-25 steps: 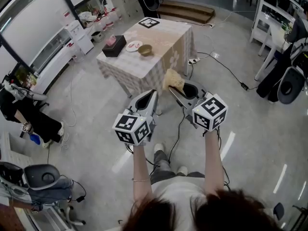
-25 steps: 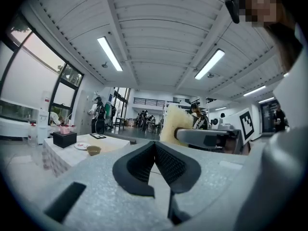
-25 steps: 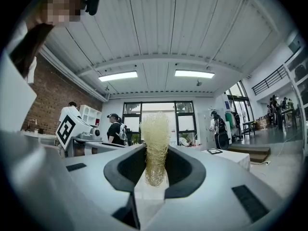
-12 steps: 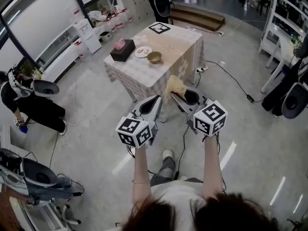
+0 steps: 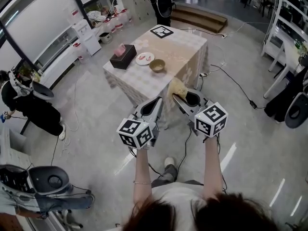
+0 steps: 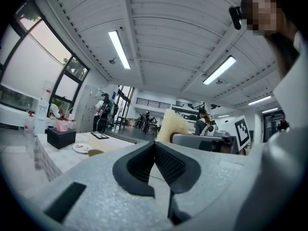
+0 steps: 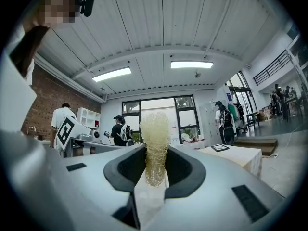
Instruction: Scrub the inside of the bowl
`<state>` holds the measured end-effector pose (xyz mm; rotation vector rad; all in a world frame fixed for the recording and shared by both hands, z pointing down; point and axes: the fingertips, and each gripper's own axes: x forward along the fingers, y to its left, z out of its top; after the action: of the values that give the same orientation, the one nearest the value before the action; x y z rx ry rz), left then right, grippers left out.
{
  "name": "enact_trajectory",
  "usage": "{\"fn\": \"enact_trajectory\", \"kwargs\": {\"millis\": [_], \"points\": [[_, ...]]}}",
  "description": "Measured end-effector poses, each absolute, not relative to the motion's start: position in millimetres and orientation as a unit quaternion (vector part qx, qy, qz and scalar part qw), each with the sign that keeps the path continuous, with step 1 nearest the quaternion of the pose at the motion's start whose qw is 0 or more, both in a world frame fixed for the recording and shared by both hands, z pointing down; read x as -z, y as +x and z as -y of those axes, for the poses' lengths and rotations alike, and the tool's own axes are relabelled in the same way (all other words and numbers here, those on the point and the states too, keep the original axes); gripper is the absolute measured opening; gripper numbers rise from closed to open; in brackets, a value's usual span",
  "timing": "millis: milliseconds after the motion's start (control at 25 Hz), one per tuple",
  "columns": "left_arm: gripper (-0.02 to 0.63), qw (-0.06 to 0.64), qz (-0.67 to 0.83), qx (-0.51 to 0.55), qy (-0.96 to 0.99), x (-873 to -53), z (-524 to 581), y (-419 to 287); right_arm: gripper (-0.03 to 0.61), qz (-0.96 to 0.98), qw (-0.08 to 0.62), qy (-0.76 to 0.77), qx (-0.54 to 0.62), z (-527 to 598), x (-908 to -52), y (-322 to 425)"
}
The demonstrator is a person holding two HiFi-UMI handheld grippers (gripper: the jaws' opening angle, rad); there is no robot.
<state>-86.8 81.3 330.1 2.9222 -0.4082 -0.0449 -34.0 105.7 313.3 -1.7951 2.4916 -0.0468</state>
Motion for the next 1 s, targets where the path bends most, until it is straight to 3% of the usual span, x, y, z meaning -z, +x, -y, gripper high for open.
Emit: {"fn": "enact_trajectory", "kwargs": {"millis": [1000], "points": [[0.012,0.104,0.104,0.000,0.989,-345,35,-52,0.095,-0.777,0.031,-0.628,0.030,3,-327,6]]}}
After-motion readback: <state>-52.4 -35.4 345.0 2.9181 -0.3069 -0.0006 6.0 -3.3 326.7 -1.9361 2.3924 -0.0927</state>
